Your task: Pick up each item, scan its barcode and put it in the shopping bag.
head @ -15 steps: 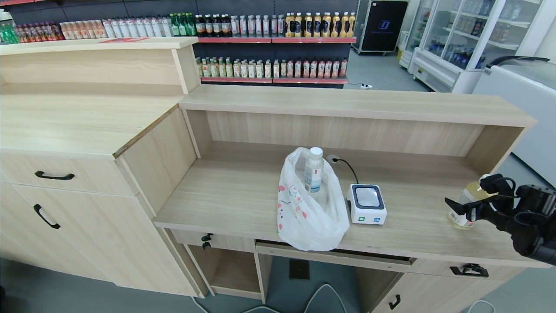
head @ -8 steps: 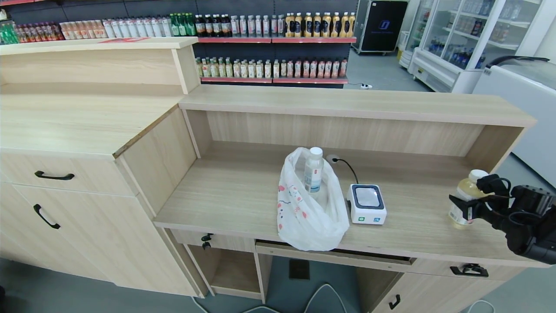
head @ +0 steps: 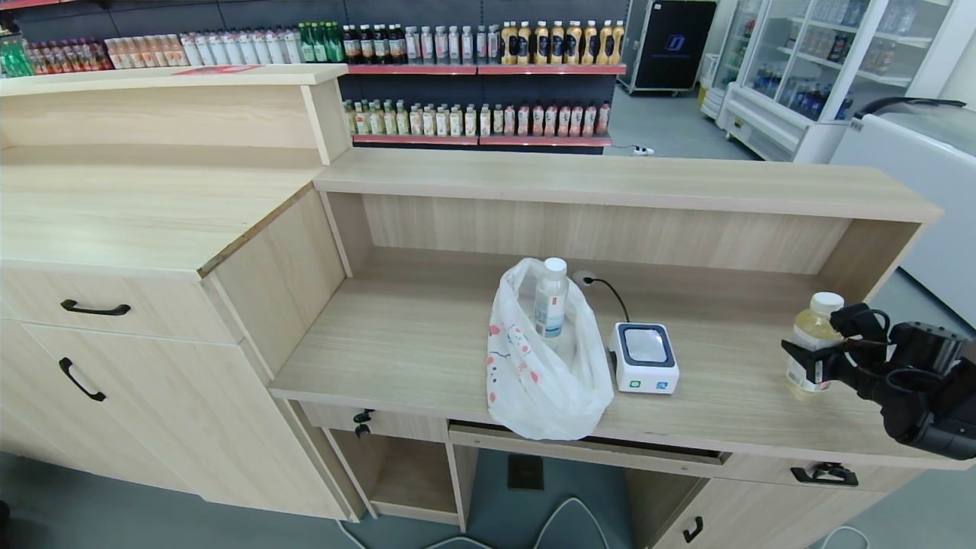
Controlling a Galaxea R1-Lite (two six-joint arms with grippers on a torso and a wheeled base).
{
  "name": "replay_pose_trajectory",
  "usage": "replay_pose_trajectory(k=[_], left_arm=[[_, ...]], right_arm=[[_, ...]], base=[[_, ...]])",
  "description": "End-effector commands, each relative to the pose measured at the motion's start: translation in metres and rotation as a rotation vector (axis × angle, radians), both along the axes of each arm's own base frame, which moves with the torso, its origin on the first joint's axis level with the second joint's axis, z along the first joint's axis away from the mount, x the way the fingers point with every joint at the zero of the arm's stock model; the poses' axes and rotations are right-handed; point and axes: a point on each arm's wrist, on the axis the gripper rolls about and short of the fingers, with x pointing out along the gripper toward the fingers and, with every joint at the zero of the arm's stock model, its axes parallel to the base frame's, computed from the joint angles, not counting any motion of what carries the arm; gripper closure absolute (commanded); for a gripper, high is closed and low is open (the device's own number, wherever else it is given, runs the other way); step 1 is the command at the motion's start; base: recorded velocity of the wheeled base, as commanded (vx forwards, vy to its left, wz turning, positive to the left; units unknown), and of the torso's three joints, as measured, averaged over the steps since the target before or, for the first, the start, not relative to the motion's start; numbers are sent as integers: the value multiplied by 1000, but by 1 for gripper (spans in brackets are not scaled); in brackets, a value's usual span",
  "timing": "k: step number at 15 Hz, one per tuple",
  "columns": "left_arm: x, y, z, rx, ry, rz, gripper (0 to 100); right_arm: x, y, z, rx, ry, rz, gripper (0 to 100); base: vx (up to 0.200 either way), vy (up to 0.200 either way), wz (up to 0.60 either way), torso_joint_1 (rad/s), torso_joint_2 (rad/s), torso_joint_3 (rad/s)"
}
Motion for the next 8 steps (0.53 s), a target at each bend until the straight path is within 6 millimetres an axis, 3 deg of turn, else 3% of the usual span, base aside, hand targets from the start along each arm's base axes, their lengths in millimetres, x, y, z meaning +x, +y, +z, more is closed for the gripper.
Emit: replay_pose_trajectory(k=[1,4,6,8], left_arm=[[0,0,0,-1,0,1,100],[0,0,0,-1,0,1,100],[0,0,0,1,0,1,100],[0,0,0,-1,0,1,100]], right_arm=[[-1,3,28,37,-51,-3,100],[-21,19,92,181,-63,19,100],[-48,34,135,286,-45,74,100],[-91,58,173,400,-9,229,100]], base=[[0,0,0,0,0,0],[0,0,0,0,0,0],[0,0,0,0,0,0],[0,0,0,0,0,0]])
